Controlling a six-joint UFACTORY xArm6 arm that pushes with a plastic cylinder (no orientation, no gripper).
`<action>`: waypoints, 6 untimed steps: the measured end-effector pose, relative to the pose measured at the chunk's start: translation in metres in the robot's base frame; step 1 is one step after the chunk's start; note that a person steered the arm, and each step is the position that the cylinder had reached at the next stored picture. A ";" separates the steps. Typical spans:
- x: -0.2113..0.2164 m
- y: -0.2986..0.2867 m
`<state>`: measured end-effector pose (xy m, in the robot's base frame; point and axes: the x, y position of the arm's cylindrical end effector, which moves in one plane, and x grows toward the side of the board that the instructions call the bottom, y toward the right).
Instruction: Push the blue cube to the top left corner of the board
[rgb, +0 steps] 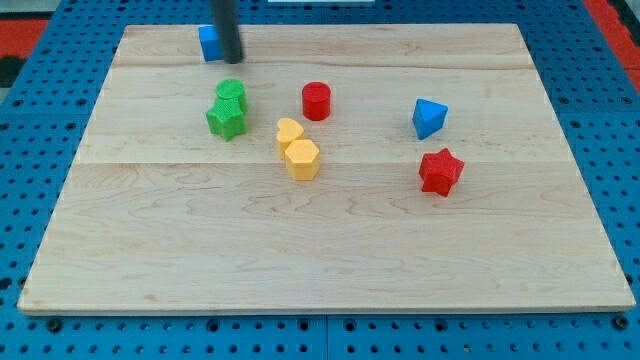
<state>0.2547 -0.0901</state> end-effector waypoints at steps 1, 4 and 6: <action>-0.021 -0.029; -0.037 0.069; -0.018 0.255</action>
